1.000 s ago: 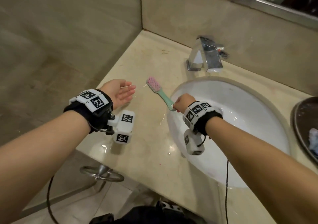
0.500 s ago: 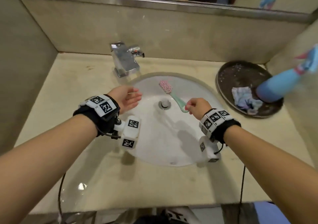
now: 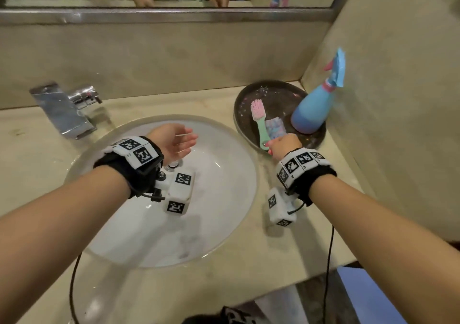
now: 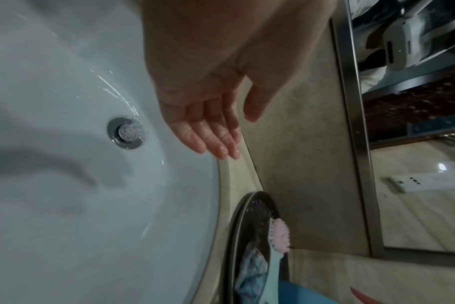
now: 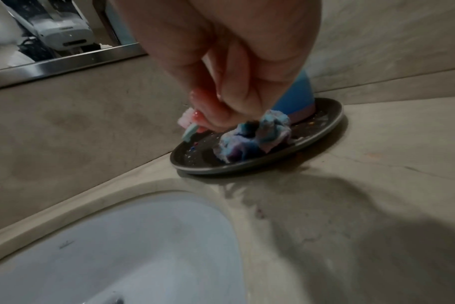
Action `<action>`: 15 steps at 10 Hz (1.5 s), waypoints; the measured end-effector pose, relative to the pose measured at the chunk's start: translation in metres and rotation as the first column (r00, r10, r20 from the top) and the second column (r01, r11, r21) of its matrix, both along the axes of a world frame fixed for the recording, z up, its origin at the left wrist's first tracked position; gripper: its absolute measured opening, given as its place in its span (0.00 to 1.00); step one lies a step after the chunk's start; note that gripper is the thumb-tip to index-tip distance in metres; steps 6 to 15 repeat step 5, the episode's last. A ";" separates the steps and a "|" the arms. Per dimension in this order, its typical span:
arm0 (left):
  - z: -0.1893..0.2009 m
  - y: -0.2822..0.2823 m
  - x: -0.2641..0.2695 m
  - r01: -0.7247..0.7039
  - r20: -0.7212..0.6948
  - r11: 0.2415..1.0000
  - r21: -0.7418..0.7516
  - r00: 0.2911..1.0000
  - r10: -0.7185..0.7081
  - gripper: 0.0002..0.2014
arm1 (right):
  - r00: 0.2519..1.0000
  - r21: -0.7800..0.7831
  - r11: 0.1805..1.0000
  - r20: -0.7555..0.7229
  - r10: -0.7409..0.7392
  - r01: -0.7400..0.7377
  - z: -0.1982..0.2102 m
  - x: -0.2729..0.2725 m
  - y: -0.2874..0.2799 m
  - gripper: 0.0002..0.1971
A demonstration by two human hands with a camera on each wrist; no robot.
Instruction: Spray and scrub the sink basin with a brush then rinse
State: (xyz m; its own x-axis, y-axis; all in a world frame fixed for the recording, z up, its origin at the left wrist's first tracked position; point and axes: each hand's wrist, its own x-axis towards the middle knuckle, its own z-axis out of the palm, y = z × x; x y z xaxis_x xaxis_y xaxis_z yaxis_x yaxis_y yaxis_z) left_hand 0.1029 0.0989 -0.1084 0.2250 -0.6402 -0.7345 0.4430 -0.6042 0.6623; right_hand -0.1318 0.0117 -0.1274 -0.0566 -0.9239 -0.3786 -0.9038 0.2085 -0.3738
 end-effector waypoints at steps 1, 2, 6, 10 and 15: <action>-0.004 -0.010 -0.004 -0.015 0.020 1.000 0.023 1.000 0.014 0.09 | 0.999 0.025 1.000 -0.031 0.017 -0.016 -0.006 0.005 -0.026 0.22; -0.010 -0.017 0.000 -0.052 0.046 0.998 0.045 0.998 0.050 0.09 | 0.986 0.036 0.987 -0.054 0.161 -0.159 -0.017 0.016 -0.043 0.24; -0.017 -0.022 0.003 -0.148 0.087 0.986 0.081 0.986 0.141 0.09 | 0.995 -0.047 0.997 0.066 0.072 -0.069 -0.066 0.019 -0.079 0.15; -0.017 -0.022 0.003 -0.148 0.087 0.986 0.081 0.986 0.141 0.09 | 0.995 -0.047 0.997 0.066 0.072 -0.069 -0.066 0.019 -0.079 0.15; -0.017 -0.022 0.003 -0.148 0.087 0.986 0.081 0.986 0.141 0.09 | 0.995 -0.047 0.997 0.066 0.072 -0.069 -0.066 0.019 -0.079 0.15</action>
